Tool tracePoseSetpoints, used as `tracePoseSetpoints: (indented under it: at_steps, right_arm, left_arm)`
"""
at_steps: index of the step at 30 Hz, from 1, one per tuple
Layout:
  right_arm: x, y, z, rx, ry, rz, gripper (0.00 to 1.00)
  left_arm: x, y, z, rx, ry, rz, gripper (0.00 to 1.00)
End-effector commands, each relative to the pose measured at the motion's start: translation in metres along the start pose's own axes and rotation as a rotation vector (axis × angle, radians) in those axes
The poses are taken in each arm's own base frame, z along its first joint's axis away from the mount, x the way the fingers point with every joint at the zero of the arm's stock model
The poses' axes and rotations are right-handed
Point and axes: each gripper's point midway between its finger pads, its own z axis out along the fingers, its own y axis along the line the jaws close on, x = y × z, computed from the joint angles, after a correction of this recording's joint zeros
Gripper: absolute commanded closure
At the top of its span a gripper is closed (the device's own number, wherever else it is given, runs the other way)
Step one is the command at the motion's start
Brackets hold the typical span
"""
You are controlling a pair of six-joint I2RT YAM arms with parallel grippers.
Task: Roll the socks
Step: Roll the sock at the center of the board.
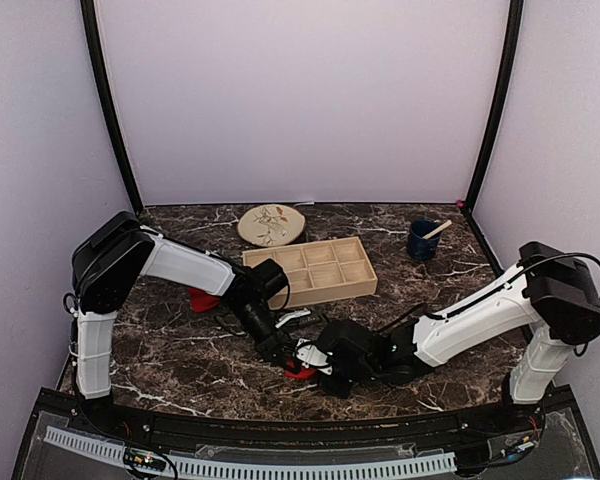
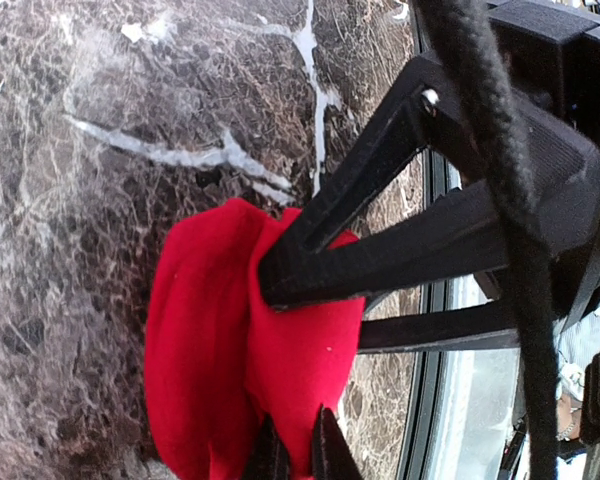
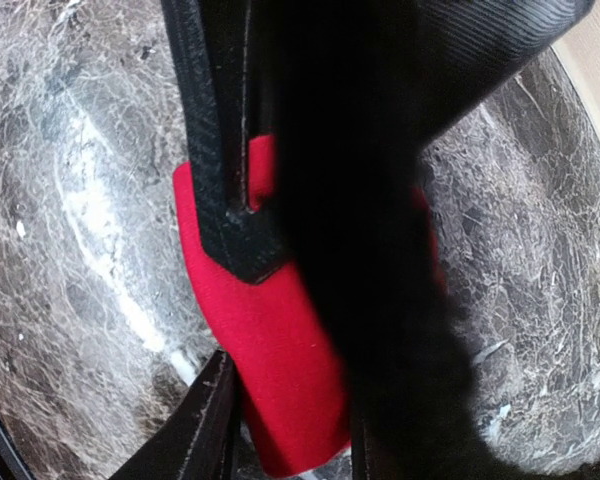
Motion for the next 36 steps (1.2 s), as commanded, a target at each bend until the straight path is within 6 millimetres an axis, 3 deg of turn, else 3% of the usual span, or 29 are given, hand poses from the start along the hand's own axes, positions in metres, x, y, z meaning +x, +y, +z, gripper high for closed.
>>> tracePoseSetpoints:
  at_steps: [1,9,13,15,18,23,36]
  right_arm:
    - [0.004,0.005,0.007,-0.006,0.024,-0.023,0.68]
    - [0.011,0.005,0.012,-0.038,0.055,-0.004,0.91]
    - [0.016,0.007,0.012,-0.067,0.07,0.017,0.97]
    - [0.018,0.008,0.012,-0.083,0.077,0.026,0.98]
    - [0.021,0.01,0.012,-0.112,0.086,0.043,1.0]
    - [0.025,0.013,0.013,-0.157,0.101,0.08,1.0]
    - [0.031,0.012,0.015,-0.265,0.143,0.19,1.0]
  left_arm:
    - [0.02,0.009,0.004,-0.026,0.067,-0.051,1.0]
    - [0.02,0.012,0.003,-0.044,0.069,-0.059,1.0]
    - [0.017,0.017,0.0,-0.066,0.063,-0.07,1.0]
    - [0.015,0.018,-0.002,-0.077,0.056,-0.07,0.99]
    - [0.009,0.02,-0.009,-0.107,0.031,-0.062,0.88]
    - [-0.004,0.019,-0.024,-0.153,-0.031,-0.035,0.8]
    - [-0.025,0.017,-0.054,-0.249,-0.166,0.027,0.76]
